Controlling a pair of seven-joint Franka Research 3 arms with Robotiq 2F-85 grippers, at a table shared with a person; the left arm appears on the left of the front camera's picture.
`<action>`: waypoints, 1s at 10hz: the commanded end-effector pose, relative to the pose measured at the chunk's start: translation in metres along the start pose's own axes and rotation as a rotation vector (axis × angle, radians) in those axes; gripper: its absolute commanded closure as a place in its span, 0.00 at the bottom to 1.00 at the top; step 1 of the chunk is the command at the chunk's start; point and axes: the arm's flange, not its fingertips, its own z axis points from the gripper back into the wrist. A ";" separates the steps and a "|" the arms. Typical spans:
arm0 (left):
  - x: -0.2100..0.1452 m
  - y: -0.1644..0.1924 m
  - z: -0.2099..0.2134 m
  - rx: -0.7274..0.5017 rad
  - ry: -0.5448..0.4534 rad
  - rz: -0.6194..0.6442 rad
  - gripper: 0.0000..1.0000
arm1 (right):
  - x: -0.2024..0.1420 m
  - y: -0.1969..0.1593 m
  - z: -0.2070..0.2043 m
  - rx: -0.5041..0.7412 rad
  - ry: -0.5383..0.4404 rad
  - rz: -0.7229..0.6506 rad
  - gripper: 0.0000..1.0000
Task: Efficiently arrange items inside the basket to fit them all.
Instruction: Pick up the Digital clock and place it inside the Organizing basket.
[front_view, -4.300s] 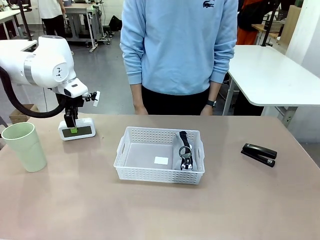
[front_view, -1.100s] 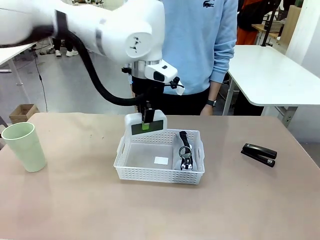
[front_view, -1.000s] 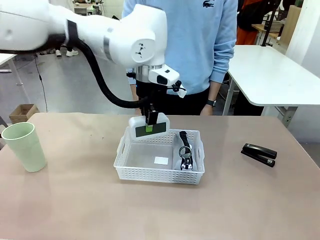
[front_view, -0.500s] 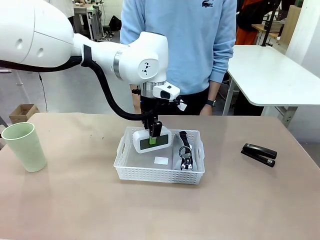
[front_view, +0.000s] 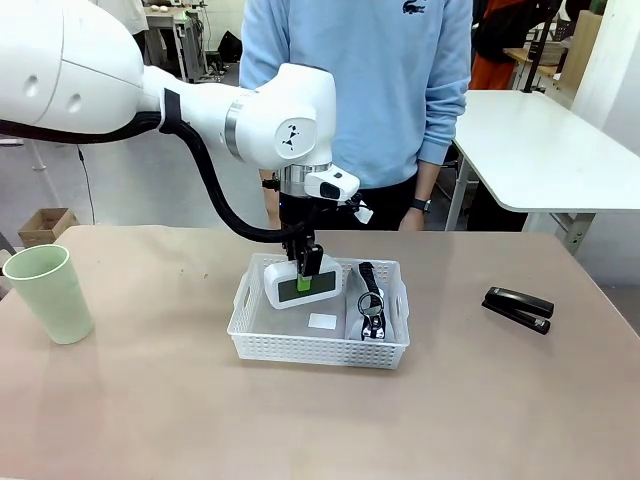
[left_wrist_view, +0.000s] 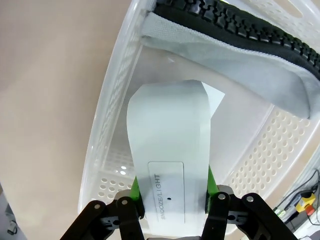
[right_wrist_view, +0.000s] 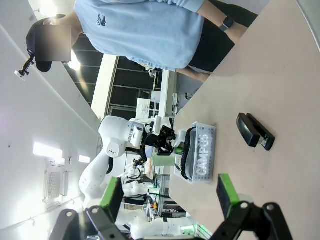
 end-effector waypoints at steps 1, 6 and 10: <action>-0.010 -0.011 0.004 0.021 0.005 -0.002 0.00 | -0.002 0.005 0.001 -0.002 0.012 -0.009 0.00; -0.011 -0.013 0.007 0.015 -0.005 -0.011 0.00 | -0.002 0.005 0.001 -0.002 0.012 -0.009 0.00; -0.015 -0.013 0.012 -0.014 -0.028 -0.037 0.00 | -0.002 0.005 0.001 -0.002 0.012 -0.009 0.00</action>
